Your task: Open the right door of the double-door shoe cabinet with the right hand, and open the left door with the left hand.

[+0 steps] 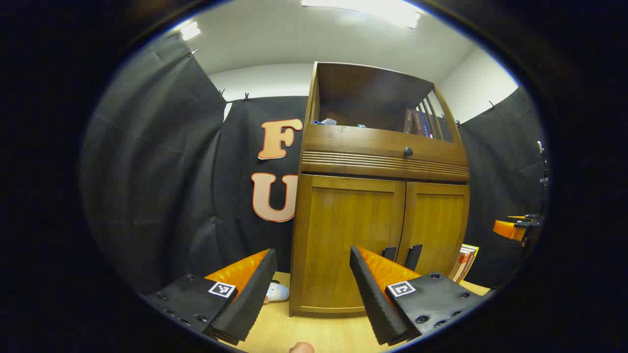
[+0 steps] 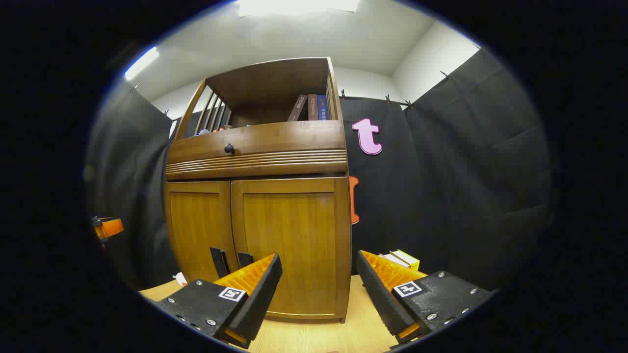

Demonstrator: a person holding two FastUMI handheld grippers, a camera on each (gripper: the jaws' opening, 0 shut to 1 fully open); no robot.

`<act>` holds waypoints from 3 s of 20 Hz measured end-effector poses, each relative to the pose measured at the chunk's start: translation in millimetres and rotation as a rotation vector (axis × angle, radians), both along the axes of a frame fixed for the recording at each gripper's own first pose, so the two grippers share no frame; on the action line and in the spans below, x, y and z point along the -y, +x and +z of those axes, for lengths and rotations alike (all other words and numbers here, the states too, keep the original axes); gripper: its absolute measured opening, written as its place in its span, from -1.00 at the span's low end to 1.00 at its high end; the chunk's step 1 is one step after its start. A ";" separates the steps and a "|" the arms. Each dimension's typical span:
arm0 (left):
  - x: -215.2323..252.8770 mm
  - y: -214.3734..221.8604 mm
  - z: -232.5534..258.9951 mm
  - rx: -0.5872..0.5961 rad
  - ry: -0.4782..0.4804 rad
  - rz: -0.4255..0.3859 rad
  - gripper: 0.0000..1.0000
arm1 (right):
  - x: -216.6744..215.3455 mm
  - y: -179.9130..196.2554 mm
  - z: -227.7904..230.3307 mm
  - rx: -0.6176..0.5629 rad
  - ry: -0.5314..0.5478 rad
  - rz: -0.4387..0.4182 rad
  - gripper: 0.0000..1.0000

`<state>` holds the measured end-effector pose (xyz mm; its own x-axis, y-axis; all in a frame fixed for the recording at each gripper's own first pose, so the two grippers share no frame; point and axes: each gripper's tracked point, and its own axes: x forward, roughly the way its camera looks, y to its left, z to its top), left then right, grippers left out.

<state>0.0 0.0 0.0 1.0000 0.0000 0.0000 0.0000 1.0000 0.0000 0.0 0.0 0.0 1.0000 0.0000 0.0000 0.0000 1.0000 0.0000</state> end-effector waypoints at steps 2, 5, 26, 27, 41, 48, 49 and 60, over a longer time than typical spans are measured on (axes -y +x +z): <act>4.5 -8.1 3.1 0.002 0.012 -0.010 0.93 | 5.4 -8.0 -0.2 0.000 -0.011 -0.010 0.88; 3.8 -19.7 8.9 0.008 0.027 -0.010 0.86 | 5.9 -20.0 -0.7 -0.006 -0.026 -0.012 0.87; -5.7 -32.0 9.3 -0.006 0.031 0.006 0.86 | -38.2 -24.1 -20.8 -0.035 -0.042 0.051 0.88; -6.3 -32.2 8.2 -0.007 0.029 0.003 0.93 | -45.6 -20.2 -25.4 -0.037 -0.037 0.061 0.88; -37.8 -21.1 -0.7 -0.022 0.041 0.034 0.86 | -129.8 78.4 -123.9 -0.137 0.012 0.127 0.87; -48.3 -12.1 -12.6 -0.038 0.033 0.043 0.86 | -157.9 122.8 -159.6 -0.155 -0.009 0.141 0.58; -49.2 -10.2 -13.4 -0.041 0.033 0.045 0.86 | -158.1 128.7 -165.1 -0.161 -0.008 0.136 0.56; -56.4 -1.2 -22.3 -0.055 0.041 0.063 0.93 | -172.4 173.6 -192.0 -0.200 0.040 0.134 -0.09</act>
